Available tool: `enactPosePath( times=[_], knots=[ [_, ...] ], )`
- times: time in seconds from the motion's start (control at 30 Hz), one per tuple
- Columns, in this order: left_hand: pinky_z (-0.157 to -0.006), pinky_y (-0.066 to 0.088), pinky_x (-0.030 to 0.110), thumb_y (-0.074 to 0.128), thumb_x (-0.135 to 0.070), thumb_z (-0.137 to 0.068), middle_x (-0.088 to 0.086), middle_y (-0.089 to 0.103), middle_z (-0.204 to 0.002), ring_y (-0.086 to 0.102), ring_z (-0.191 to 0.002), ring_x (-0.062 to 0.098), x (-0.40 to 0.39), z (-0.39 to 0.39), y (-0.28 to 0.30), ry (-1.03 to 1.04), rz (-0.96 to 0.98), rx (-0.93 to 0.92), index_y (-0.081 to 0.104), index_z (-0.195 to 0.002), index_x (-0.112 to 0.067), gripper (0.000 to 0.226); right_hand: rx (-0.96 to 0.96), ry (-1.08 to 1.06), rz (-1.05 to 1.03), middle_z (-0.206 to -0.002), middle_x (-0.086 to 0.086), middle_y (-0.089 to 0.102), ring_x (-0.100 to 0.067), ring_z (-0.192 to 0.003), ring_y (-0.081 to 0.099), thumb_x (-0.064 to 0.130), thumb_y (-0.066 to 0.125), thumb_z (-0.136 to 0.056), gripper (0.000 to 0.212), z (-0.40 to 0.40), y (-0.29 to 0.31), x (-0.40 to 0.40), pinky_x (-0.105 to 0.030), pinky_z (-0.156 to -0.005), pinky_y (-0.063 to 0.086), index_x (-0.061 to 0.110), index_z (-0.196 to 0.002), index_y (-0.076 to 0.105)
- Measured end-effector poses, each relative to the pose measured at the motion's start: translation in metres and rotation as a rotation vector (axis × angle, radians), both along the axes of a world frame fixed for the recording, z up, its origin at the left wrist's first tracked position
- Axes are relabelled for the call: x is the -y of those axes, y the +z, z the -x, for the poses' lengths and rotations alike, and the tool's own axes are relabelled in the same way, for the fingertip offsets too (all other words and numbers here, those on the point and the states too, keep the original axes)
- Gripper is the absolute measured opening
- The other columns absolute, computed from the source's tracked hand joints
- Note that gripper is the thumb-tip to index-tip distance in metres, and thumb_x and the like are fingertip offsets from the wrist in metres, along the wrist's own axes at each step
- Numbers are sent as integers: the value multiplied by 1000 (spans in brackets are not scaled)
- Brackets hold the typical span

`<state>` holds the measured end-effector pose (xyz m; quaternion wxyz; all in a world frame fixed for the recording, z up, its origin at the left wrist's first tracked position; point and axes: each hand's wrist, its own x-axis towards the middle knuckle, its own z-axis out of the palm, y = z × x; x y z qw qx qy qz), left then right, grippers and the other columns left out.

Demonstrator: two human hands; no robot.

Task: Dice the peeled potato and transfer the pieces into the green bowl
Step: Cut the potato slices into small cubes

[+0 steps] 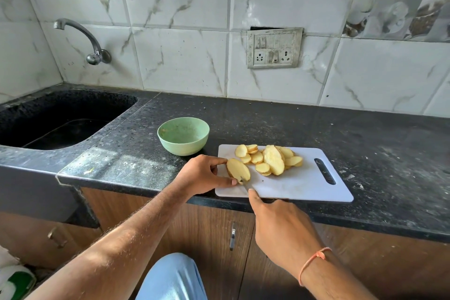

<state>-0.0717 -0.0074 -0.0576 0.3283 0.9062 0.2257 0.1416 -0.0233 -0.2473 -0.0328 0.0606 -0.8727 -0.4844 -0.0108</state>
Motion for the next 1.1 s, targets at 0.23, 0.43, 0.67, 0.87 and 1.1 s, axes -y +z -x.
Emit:
enactPosePath(
  times=[0.23,0.43,0.67,0.87,1.1],
  knots=[
    [-48,28,22,88,-60,-74,-9,44,-65,39,-56,7,-1,0,-2,-2,-16,13,72,-121,-50,51,-33,-56,-26,-67,5,55,-11,-60,55,18,38,-106,63,3,3,17,-32,-55,52,31,-164,16],
    [-49,30,20,88,-58,-76,-10,44,-61,40,-54,7,0,2,-6,-10,-27,49,72,-125,-51,52,-28,-67,-123,-80,0,65,-15,-70,62,22,41,-106,59,-10,10,-5,-29,-57,52,31,-163,24],
    [-50,25,22,88,-58,-75,-13,42,-56,38,-53,6,0,3,-9,1,10,87,75,-115,-52,42,-31,-33,-143,-91,-6,70,-25,-84,67,16,44,-101,56,-18,14,-45,-39,-69,59,27,-155,39],
    [-52,31,21,88,-64,-72,-12,48,-61,42,-54,4,-2,2,-12,30,-3,68,72,-127,-47,60,-2,-39,-96,-91,-6,69,-29,-87,67,15,44,-100,51,-24,12,-67,-34,-62,49,23,-150,48],
    [-52,31,22,87,-62,-74,-9,48,-61,41,-56,6,-2,2,-12,25,-24,90,74,-118,-53,47,48,-47,-49,-105,-8,69,-29,-97,66,14,42,-100,57,-26,9,-81,-36,-69,51,24,-156,40]
  ],
)
